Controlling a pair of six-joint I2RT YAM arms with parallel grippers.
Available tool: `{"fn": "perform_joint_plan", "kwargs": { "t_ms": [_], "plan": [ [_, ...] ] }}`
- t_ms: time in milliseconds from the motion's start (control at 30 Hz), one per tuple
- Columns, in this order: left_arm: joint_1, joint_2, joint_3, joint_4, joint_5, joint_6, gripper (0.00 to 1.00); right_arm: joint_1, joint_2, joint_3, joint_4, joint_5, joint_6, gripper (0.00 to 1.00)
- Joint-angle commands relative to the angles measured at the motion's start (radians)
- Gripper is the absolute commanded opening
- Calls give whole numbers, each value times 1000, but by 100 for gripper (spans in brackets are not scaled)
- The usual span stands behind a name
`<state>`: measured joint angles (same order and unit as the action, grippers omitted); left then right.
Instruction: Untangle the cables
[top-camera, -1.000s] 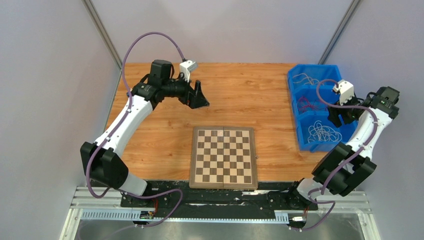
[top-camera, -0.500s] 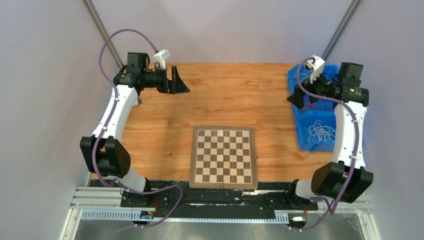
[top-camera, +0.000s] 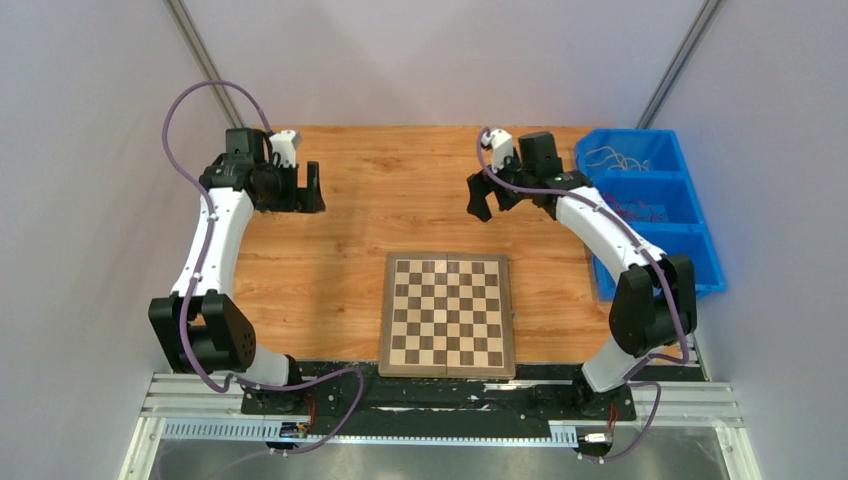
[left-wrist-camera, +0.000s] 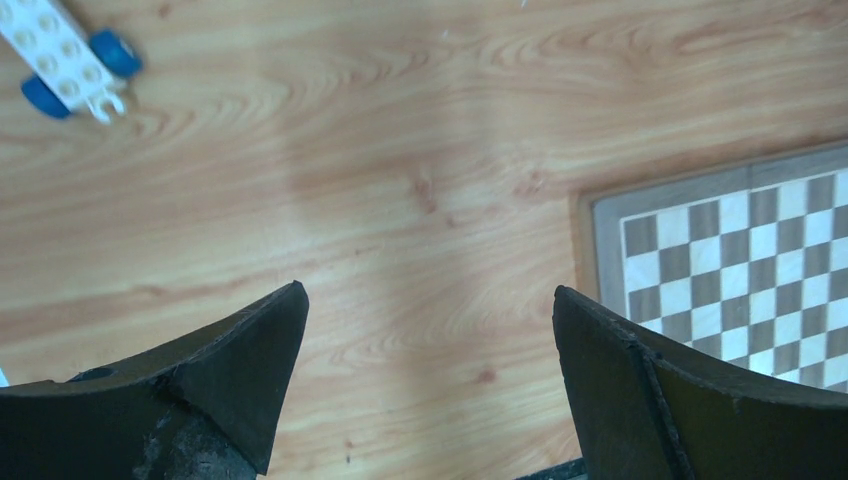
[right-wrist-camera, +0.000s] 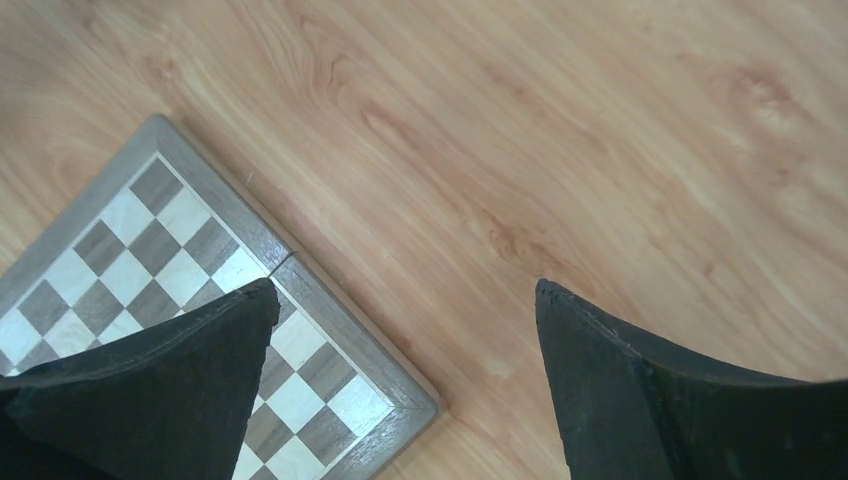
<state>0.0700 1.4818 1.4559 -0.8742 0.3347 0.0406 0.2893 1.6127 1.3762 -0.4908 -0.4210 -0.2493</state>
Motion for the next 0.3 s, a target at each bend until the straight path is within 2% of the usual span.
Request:
{"fn": "perform_joint_plan", "kwargs": {
  "t_ms": [0, 267],
  "plan": [
    [-3, -87, -79, 41, -93, 5, 100, 71, 37, -29, 115, 173, 27, 100],
    [-5, -133, -120, 42, -103, -20, 100, 149, 74, 7, 117, 171, -6, 100]
  ]
}}
